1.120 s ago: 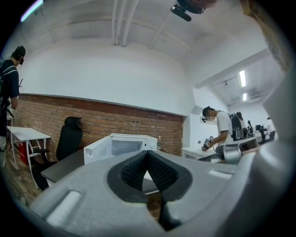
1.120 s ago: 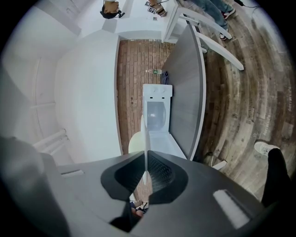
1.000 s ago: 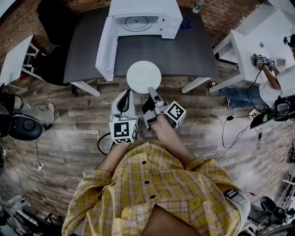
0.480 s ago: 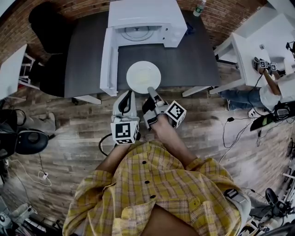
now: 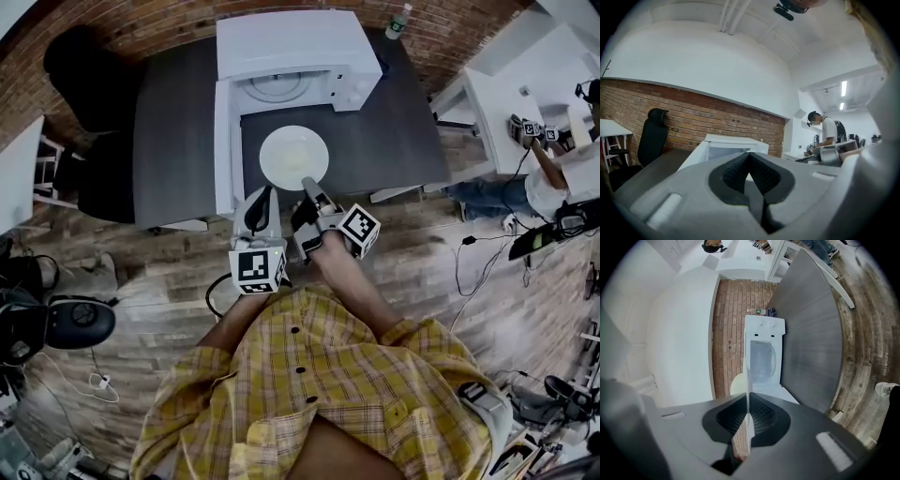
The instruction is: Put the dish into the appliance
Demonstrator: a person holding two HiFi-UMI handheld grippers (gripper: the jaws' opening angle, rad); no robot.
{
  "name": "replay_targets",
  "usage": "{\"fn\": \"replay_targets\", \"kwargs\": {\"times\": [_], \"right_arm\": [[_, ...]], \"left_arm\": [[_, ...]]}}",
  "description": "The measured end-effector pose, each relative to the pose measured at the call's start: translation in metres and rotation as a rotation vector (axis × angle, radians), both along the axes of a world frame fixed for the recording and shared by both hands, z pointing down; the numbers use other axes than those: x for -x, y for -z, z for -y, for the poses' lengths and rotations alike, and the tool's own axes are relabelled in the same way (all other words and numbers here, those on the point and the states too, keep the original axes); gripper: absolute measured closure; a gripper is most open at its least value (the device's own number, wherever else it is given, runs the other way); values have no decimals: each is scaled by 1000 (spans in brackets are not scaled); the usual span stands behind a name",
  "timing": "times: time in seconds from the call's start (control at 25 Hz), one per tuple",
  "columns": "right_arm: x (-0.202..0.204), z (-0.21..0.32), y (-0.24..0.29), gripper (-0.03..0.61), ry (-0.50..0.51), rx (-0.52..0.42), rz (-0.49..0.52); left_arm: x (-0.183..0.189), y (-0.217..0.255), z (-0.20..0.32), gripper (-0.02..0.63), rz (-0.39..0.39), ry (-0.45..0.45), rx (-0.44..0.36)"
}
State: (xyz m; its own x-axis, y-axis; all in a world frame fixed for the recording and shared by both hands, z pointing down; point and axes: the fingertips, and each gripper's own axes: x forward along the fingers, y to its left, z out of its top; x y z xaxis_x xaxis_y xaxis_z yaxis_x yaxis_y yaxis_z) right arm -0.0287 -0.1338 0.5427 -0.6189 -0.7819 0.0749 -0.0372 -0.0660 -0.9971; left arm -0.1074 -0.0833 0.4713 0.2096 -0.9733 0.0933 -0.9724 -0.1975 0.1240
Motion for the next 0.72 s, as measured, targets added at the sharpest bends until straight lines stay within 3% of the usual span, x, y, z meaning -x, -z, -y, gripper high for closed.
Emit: {"fn": "replay_targets", "kwargs": {"times": [0.4, 0.72], "right_arm": [[10, 29, 8, 558, -72, 2, -20], [15, 33, 0, 558, -68, 17, -40]], "left_arm": [[13, 3, 29, 617, 6, -65, 1], [17, 0, 35, 617, -16, -71, 3]]}}
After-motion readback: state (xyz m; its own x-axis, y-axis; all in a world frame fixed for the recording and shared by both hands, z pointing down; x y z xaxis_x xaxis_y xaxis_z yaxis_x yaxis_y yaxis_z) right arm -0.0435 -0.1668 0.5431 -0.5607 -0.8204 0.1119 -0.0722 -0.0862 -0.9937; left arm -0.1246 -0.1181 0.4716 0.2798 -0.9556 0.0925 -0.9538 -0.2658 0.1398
